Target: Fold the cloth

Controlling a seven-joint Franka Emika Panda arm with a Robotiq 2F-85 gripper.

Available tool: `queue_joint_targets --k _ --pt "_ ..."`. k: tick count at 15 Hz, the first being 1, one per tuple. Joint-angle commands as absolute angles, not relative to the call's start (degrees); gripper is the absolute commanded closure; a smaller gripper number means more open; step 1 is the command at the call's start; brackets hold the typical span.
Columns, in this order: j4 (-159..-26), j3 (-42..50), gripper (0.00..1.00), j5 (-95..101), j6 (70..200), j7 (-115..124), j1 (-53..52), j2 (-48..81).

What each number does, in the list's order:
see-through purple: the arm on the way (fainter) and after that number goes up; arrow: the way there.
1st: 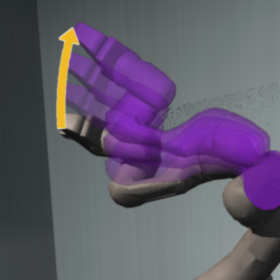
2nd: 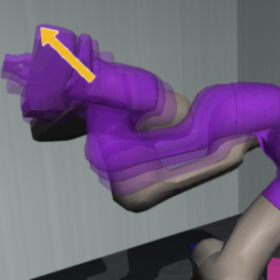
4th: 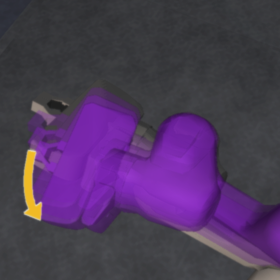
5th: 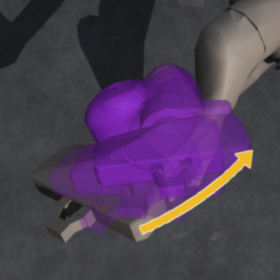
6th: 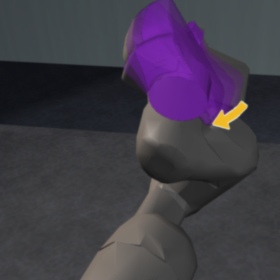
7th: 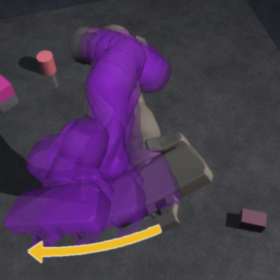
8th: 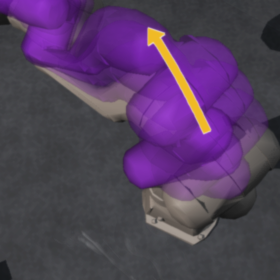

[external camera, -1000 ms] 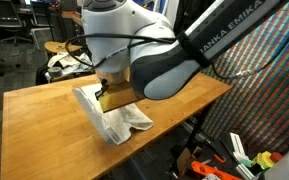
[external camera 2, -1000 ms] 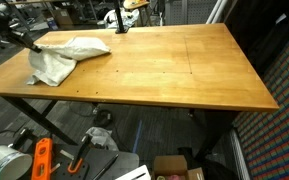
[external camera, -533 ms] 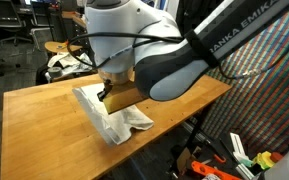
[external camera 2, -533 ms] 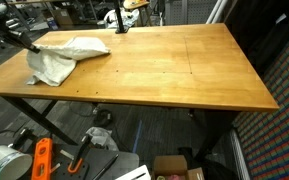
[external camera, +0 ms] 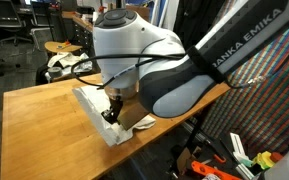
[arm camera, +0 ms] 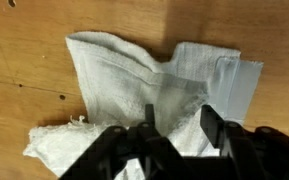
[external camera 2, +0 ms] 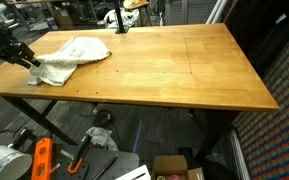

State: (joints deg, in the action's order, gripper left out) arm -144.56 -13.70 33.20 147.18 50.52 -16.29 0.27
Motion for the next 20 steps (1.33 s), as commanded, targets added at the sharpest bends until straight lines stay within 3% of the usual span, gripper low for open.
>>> queue_joint_targets --k 1,3,4,12,20 --pt "-149.2 -13.7 0.16 24.4 150.1 35.2 -15.3 -4.3" --pt "-150.5 -12.8 0.01 20.5 150.3 27.1 -14.5 -5.5" --pt "-150.8 -12.3 0.00 18.8 150.2 23.0 -14.0 -4.9" --pt "-148.4 -4.1 0.00 -0.4 158.7 -9.3 -7.4 -1.7" --pt "-142.6 -2.9 0.00 -9.5 143.5 -25.6 -4.1 1.9"
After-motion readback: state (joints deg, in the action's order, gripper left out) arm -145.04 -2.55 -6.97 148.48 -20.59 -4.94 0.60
